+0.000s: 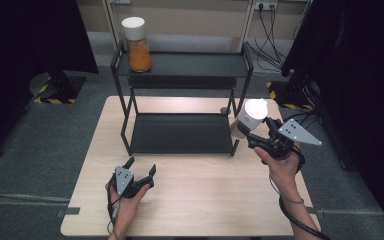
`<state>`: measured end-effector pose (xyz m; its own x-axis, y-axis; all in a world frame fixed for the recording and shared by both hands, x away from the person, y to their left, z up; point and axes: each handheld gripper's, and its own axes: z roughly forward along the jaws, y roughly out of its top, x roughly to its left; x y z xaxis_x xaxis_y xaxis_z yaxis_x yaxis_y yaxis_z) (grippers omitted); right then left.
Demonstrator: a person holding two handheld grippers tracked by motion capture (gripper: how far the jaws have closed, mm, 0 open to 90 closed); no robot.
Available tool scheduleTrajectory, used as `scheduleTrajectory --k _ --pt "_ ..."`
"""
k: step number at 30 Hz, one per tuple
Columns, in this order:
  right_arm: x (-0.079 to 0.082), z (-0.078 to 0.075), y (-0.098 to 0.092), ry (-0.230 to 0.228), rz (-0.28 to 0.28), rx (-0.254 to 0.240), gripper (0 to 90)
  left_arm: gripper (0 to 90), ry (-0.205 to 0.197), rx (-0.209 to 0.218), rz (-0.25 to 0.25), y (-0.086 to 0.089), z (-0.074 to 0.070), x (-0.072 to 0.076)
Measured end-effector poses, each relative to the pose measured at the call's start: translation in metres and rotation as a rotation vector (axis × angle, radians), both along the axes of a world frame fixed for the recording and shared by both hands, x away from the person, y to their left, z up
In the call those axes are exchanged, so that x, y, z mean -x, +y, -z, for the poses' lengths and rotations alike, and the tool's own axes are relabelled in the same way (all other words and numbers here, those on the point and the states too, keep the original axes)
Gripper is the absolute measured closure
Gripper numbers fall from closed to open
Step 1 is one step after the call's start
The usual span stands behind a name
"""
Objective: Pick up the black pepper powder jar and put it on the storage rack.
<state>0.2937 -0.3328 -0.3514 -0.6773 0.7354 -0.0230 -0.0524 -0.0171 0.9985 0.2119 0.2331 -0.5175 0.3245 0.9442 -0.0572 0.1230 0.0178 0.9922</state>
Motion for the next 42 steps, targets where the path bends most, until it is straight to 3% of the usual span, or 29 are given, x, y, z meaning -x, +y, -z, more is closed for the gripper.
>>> scheduleTrajectory --k 29,42 --pt "-0.027 -0.046 0.024 -0.044 -0.002 -0.063 30.8 14.3 0.003 -0.001 0.002 0.0 -0.001 -0.001" --pt "-0.04 -0.07 0.03 -0.053 0.023 -0.065 30.8 14.3 0.003 0.001 0.005 -0.001 0.0 -0.001"
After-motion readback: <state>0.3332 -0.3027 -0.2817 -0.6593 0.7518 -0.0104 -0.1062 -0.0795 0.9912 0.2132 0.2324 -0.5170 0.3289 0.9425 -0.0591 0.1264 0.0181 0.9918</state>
